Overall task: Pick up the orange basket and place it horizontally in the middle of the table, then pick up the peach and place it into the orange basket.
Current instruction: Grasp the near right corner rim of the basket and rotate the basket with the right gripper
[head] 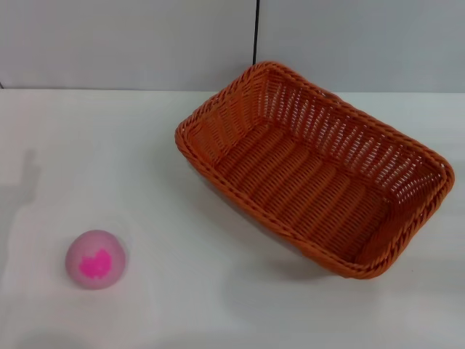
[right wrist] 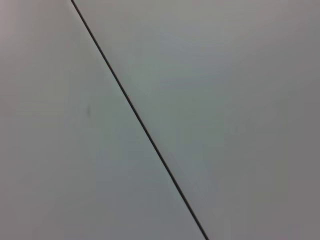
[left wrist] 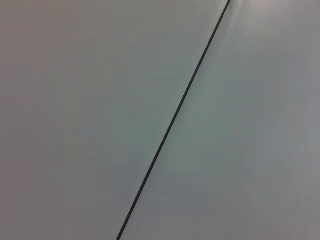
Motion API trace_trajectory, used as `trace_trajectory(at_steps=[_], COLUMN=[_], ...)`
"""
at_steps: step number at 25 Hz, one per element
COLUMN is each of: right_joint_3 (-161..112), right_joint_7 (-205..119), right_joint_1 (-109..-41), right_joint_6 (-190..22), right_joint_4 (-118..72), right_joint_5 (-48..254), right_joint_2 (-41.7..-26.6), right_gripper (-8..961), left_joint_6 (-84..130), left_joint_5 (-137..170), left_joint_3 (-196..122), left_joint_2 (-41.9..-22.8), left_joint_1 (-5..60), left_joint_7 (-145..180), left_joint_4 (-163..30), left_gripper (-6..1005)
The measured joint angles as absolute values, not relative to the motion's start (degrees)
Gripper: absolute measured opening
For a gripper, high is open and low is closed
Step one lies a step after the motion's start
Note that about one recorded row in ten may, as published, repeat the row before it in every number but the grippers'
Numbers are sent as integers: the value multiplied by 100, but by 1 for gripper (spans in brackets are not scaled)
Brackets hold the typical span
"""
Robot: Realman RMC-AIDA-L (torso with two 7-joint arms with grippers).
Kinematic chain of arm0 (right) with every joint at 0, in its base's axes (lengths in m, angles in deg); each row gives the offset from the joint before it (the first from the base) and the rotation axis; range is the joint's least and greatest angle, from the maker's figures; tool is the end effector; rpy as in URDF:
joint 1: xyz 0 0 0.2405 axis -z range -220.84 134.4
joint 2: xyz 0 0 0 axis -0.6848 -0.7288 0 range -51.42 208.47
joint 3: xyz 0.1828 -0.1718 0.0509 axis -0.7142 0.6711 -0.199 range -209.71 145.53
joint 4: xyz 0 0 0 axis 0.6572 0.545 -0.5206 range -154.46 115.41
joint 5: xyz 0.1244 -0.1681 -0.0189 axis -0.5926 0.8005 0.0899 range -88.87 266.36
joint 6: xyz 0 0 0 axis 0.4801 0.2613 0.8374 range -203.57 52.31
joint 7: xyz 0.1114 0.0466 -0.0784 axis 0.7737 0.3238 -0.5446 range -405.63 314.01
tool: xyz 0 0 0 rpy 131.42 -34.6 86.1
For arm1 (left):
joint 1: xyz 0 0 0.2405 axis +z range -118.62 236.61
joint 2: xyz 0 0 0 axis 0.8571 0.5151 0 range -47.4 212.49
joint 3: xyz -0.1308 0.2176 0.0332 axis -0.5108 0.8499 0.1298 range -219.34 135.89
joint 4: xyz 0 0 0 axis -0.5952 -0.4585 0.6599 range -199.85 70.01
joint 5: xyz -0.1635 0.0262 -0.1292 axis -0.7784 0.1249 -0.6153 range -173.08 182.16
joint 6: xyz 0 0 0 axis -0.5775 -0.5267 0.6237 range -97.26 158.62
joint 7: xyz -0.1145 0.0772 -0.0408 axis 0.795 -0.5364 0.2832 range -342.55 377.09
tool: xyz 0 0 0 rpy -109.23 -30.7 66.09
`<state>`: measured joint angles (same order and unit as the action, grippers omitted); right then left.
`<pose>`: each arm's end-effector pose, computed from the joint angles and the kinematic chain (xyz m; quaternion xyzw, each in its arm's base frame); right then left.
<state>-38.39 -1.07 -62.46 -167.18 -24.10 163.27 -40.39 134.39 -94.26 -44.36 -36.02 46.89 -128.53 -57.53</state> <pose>0.3671 0.2678 0.0798 -0.4974 0.2828 0.5333 0.6231 -0.3453 0.2153 0.0377 -0.5349 -0.2546 -0.5451 0.5932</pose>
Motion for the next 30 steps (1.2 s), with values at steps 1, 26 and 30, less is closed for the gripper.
trace_trajectory(at_steps=[1, 26, 30], right_joint_3=[-3788, -1150, -683], right_joint_7=[-107, 3794, 5796], right_joint_1=[-6245, -6403, -6938], right_joint_6=[-16722, -16651, -16921], right_joint_4=[-2409, -5662, -7119], right_joint_5=[16327, 17848, 19678], right_joint_2=[-4039, -3712, -3404], right_gripper=[434, 434, 444], left_joint_6=[13439, 13107, 13020], left_joint_5=[-9435, -9434, -9416], left_joint_3=[-4436, -4435, -4415], left_joint_2=[-3602, -3602, -3601], left_joint_1=[4697, 4731, 4730], left_joint_7=[-12853, -12619, -12513], left_joint_4=[-5753, -5746, -5794], left_gripper=[786, 811, 844])
